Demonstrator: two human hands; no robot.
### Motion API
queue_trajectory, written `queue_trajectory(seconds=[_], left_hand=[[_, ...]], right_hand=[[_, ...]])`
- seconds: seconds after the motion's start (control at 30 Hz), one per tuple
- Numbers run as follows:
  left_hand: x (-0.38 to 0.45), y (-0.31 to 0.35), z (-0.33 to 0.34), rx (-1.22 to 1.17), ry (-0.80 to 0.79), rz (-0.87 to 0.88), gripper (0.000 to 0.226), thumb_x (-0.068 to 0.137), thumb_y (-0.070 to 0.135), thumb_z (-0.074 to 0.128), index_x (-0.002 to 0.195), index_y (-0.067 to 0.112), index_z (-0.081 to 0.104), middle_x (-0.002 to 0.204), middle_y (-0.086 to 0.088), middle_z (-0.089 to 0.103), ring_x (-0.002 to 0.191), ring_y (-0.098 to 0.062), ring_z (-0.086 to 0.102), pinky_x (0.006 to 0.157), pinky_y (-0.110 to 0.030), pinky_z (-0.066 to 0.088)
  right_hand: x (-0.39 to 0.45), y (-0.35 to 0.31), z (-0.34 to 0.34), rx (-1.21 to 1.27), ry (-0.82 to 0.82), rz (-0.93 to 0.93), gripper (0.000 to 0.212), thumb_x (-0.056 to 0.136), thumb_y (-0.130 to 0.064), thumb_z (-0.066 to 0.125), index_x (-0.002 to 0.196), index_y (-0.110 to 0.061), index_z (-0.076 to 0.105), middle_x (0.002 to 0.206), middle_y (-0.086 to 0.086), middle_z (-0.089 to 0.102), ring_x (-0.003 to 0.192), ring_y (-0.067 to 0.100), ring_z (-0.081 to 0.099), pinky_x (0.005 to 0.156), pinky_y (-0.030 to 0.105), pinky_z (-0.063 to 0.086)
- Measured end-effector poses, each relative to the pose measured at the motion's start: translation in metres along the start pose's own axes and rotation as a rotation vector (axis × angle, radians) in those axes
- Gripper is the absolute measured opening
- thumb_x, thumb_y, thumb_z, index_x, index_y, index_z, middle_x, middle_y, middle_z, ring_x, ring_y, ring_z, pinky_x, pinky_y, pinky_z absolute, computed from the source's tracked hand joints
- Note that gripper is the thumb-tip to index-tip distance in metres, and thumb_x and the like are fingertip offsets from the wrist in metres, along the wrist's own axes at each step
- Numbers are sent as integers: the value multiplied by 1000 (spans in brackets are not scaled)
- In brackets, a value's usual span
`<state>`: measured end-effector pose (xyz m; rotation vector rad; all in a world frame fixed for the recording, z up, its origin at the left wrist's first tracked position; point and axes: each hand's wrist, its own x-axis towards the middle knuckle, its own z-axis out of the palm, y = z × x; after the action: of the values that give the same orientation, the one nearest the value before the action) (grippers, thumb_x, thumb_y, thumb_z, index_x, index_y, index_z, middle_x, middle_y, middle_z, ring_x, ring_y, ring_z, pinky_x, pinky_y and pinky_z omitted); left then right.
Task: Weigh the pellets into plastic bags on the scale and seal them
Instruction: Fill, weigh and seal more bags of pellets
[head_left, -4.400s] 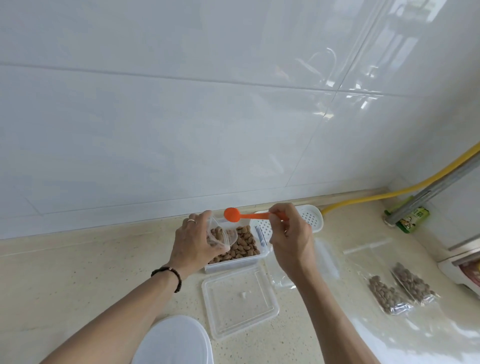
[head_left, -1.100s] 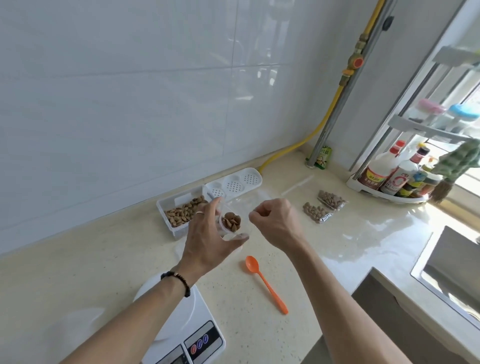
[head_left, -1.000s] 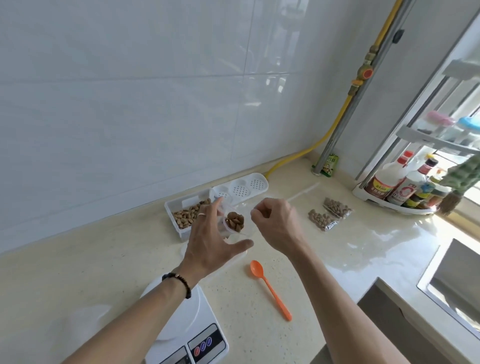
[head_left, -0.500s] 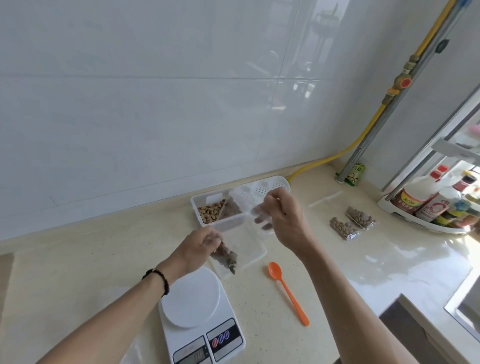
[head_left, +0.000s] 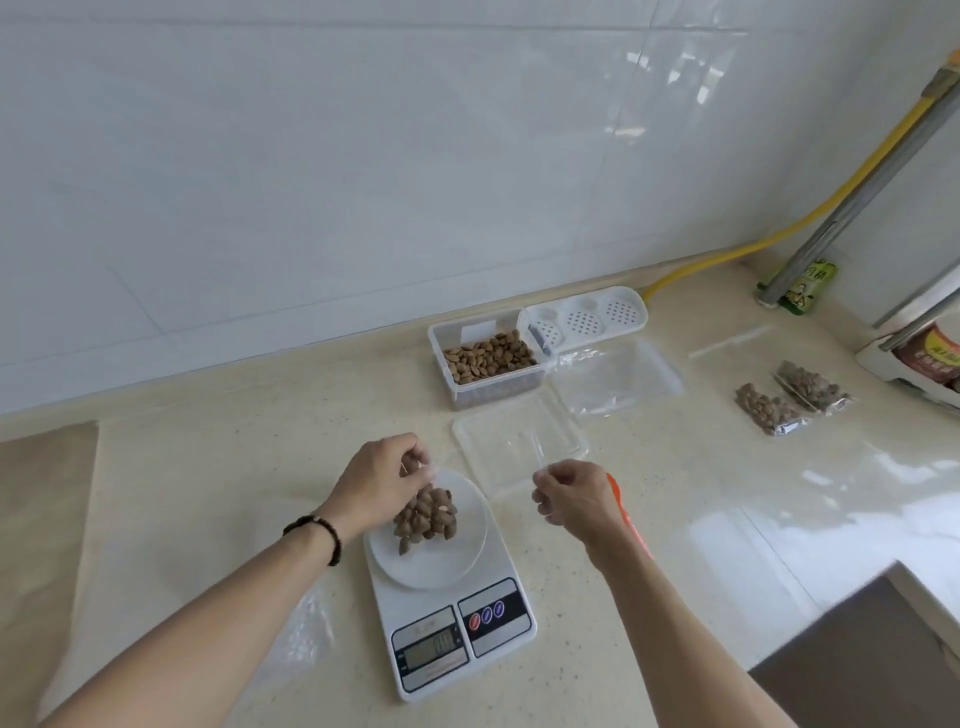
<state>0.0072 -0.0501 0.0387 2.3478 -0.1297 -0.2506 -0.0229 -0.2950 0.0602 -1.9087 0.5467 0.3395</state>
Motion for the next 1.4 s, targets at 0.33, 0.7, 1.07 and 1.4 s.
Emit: queue_trajectory(seconds=[0.33, 0.7, 1.07, 1.4], left_hand=[[-29, -35, 7, 530, 197, 242, 47, 94, 43, 32, 121, 13, 58, 117, -7, 62, 116, -28, 55, 104, -50, 36], [-76, -76, 13, 726, 77, 178, 69, 99, 56, 19, 148, 10, 32, 151, -10, 40, 145, -29, 23, 116, -57, 13], [-83, -80, 20, 700, 73, 170, 71, 99, 58, 14, 150, 10, 27, 155, -12, 31, 147, -29, 17, 116, -57, 14], [-62, -62, 10, 672, 70, 204, 73, 99, 58, 12, 149, 8, 27, 155, -13, 31, 147, -29, 17, 117, -58, 14]], right_hand=[[1, 1, 15, -402, 195, -187, 48, 98, -33, 51, 140, -13, 40, 139, 12, 52, 126, 30, 48, 104, 43, 38], [-17, -5, 47, -943, 106, -643, 79, 90, -59, 0, 157, -18, 11, 165, 3, 4, 152, 21, -6, 120, 42, -8], [-13, -10, 55, -1093, 88, -694, 72, 95, -55, 4, 157, -18, 5, 165, 5, -4, 151, 22, -10, 118, 42, -14], [-10, -13, 41, -860, 97, -555, 63, 103, -49, 26, 156, -18, 15, 165, 7, 7, 152, 23, 0, 122, 43, 2]])
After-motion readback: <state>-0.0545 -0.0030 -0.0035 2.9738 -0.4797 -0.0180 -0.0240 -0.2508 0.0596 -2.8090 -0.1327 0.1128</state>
